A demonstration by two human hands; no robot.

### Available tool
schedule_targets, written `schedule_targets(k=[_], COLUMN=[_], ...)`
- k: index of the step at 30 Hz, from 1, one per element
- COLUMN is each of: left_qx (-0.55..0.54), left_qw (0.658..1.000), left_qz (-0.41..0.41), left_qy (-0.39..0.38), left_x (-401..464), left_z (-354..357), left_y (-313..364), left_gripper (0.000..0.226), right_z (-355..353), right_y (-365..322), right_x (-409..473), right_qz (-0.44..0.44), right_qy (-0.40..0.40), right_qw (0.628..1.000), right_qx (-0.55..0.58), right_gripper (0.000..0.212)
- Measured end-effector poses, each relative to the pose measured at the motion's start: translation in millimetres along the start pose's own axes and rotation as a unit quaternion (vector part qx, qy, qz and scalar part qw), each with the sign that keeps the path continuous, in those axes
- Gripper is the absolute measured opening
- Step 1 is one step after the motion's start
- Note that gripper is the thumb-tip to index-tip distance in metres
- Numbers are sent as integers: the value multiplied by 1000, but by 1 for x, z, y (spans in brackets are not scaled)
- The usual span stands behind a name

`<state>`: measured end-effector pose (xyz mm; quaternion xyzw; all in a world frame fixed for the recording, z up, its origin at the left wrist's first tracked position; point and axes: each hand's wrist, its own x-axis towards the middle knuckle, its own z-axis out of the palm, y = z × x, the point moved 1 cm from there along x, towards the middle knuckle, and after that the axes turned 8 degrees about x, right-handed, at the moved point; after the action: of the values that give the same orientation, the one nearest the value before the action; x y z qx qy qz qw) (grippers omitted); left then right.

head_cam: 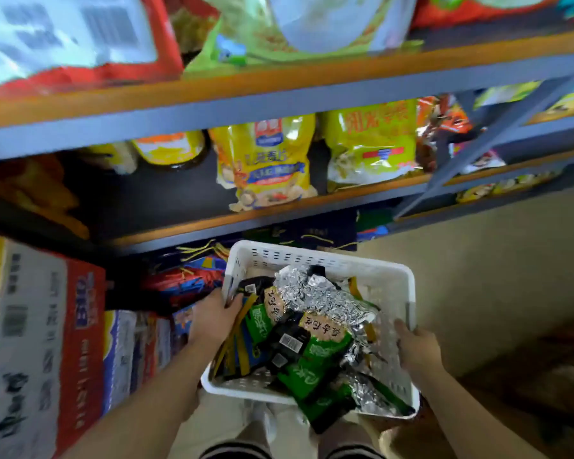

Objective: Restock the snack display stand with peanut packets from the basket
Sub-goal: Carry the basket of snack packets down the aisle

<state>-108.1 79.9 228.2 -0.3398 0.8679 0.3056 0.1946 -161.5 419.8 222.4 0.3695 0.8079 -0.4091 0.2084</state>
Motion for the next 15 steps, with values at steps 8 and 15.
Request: schedule_targets(k=[8,15], left_qx=[109,182], left_qw=[973,923], left_qz=[191,320], left_qy=[-65,-109], left_x=[-13,-48], left_z=[26,124], left_y=[231,451], left_gripper=[37,35], right_z=[-171,-324], right_y=[21,43], right_x=[38,121], right_qz=[95,147], right_qy=[58,110], right_qw=[966,933], right_qx=[234,309], right_gripper=[26,29])
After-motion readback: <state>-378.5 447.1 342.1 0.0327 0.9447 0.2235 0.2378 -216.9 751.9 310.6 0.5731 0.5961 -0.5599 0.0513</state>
